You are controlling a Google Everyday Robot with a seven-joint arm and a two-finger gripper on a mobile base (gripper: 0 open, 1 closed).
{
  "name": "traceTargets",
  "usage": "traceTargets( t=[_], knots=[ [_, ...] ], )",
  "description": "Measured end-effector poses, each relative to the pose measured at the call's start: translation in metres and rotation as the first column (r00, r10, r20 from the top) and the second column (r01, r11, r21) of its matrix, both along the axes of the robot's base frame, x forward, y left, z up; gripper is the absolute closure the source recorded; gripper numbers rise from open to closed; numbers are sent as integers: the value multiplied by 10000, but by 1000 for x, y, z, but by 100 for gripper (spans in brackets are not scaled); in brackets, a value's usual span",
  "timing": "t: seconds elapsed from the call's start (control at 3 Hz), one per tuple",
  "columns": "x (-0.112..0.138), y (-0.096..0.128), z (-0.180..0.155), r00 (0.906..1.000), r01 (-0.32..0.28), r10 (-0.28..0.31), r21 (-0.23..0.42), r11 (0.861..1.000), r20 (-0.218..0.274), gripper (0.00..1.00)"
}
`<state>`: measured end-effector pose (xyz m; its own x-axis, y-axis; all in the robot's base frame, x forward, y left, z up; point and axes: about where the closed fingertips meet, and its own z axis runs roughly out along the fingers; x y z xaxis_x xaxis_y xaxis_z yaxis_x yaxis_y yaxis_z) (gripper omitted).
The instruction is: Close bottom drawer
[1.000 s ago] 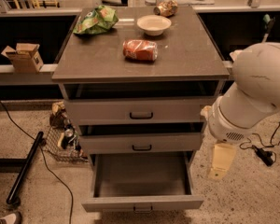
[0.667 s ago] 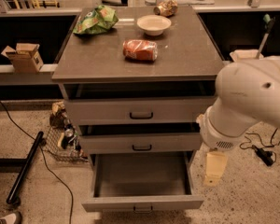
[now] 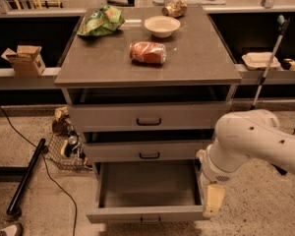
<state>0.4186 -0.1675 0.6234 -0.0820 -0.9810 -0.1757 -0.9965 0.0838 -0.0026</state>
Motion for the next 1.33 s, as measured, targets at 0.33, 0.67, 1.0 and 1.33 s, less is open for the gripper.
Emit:
traceTargets(
  t=[0.33, 0.67, 1.0, 1.33],
  knots=[
    [2, 8, -55, 9980, -333, 397, 1236, 9918, -495, 0],
    [3, 20, -103, 9922, -505, 771, 2487, 9673, -982, 0],
    [-1, 32, -146, 9854, -389, 946, 3537, 9346, -1417, 0],
    [-1, 32, -145, 9855, -390, 945, 3532, 9347, -1412, 0]
  ],
)
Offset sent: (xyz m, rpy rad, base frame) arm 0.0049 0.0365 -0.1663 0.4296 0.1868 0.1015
